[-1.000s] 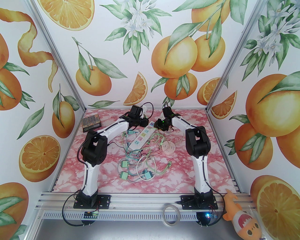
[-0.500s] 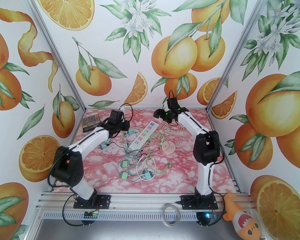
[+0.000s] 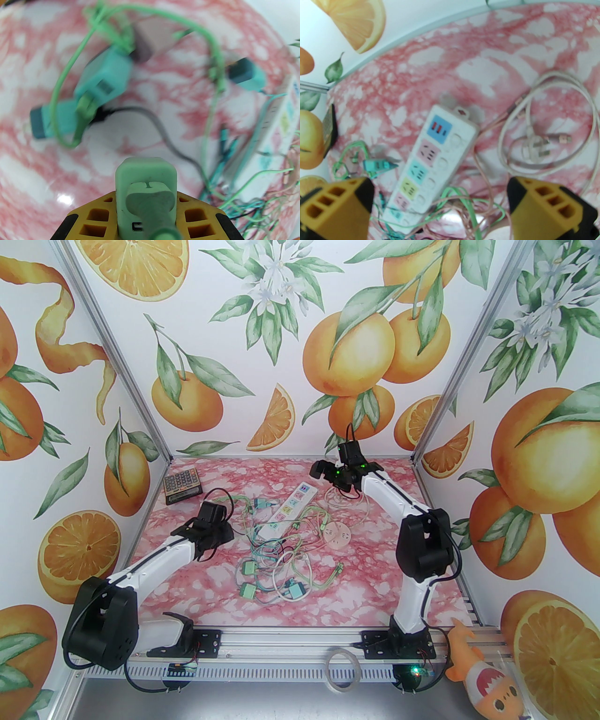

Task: Pull the plug off the socket

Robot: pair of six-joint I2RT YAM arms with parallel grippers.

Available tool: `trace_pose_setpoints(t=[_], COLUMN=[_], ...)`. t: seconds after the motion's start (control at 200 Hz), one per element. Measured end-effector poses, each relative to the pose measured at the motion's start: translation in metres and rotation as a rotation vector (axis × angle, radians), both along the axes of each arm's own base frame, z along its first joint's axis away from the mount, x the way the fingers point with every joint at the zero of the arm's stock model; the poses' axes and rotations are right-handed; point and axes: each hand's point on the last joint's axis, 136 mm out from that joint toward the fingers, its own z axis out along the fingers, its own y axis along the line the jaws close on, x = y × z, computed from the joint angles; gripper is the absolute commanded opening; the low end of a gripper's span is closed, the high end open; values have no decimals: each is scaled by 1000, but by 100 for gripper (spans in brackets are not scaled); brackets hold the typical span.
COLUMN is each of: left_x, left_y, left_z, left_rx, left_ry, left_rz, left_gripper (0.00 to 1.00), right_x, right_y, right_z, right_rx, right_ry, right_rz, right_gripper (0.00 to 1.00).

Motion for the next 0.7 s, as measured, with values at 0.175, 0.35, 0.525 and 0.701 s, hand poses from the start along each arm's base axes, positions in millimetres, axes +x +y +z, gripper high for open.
trace_pose_setpoints(t=[0.175, 0.35, 0.525, 0.701], left_x=[-7, -17, -16, -2], left_y=[10, 14, 17, 19], left_z=[-10, -33, -26, 15], left_rx=[39, 82, 100, 115], left_ry=[41, 140, 146, 59], left_rz=[43, 44, 38, 43], left_gripper=[35, 46, 84, 100], right_x=[-7, -14, -21, -30], right_y=[-5, -8, -14, -27], right_z=[2, 7, 5, 7], right_rx=[-7, -13, -30, -75], right_ry=[-2, -10, -7, -19], right_rz=[-16, -23, -36, -63], right_gripper=[100, 100, 100, 100])
